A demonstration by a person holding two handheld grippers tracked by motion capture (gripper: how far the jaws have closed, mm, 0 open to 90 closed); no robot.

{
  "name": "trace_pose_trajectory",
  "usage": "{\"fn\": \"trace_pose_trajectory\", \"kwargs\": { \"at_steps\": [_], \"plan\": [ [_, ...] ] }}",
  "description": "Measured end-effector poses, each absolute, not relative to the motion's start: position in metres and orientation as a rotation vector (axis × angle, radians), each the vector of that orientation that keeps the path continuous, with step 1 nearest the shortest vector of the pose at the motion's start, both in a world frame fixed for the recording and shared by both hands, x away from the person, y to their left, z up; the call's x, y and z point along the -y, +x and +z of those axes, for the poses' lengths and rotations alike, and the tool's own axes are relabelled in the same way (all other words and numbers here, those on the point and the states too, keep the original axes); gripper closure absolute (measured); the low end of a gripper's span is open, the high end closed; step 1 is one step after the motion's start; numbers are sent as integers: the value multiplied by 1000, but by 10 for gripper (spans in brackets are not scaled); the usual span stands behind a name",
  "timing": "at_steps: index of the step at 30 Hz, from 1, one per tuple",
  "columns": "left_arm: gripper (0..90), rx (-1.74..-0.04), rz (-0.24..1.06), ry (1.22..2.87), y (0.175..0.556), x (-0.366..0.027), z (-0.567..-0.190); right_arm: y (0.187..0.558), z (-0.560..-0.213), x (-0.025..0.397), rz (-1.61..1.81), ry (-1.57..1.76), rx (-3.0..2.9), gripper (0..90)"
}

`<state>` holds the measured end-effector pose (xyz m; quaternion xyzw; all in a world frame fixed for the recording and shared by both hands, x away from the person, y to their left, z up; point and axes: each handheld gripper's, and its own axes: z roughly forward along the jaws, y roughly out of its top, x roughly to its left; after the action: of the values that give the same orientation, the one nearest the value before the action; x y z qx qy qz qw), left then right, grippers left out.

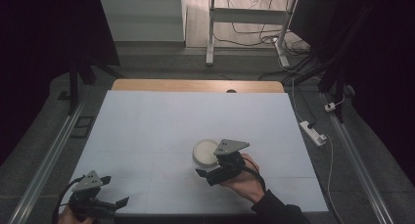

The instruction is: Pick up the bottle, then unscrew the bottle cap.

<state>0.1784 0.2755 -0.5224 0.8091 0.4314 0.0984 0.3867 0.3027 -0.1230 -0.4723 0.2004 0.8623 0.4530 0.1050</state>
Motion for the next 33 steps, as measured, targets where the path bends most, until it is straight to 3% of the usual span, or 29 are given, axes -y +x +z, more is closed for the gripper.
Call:
{"fn": "trace_pose_trajectory", "kwargs": {
  "at_steps": [33],
  "plan": [
    [0, -1040, 222, 2046, 182, -273, -518, 301, -473, 110, 1329, 554, -2551, 63]
  ]
}}
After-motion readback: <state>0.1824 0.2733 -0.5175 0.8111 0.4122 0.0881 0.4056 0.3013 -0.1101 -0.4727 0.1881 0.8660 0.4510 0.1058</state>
